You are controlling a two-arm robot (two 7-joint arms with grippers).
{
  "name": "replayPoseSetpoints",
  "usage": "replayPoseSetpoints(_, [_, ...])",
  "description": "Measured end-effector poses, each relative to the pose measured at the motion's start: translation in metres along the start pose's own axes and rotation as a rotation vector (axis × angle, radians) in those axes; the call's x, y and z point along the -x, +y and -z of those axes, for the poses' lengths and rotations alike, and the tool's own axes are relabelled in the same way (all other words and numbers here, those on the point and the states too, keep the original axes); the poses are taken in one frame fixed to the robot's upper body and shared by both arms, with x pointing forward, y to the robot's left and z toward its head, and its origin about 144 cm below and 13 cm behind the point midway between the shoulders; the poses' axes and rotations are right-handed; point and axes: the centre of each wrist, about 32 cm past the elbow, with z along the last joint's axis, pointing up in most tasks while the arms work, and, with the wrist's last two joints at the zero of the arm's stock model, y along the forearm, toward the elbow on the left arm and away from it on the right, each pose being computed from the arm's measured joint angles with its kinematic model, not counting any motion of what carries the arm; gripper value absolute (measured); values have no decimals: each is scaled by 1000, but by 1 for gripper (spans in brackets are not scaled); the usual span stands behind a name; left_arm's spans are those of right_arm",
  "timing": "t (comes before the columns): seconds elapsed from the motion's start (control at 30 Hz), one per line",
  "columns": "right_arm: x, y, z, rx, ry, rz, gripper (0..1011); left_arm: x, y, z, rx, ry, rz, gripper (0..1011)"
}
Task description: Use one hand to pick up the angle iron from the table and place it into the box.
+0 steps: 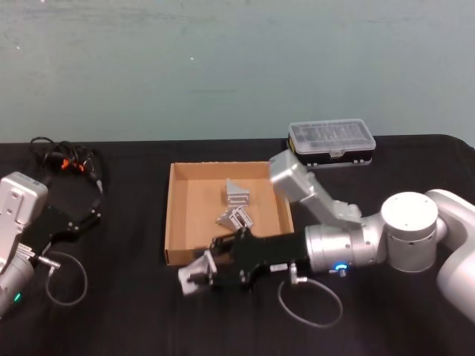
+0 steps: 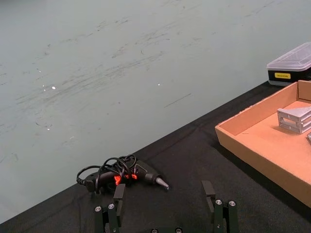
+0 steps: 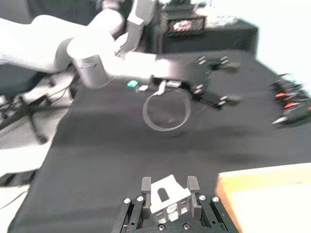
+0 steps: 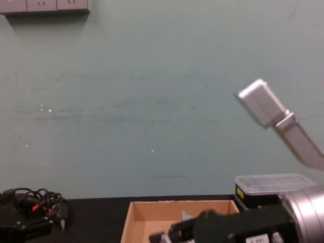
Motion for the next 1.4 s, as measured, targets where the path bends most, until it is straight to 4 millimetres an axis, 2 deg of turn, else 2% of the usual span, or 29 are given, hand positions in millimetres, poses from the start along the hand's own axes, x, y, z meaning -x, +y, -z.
replayPoseSetpoints(0.3, [-2,-15,2,-103,11,168,447,0,0,0,0,0,0,1000])
replayPoseSetpoints(0.57, [-17,-18,4,-145,51,298,447,0,0,0,0,0,0,1000])
replayPoseSetpoints(0.93, [-45,3,3,-157,116,369,447,0,0,0,0,0,0,1000])
replayPoseSetpoints(1.4, [-57,29,-12,3,210,389,447,0,0,0,0,0,0,1000])
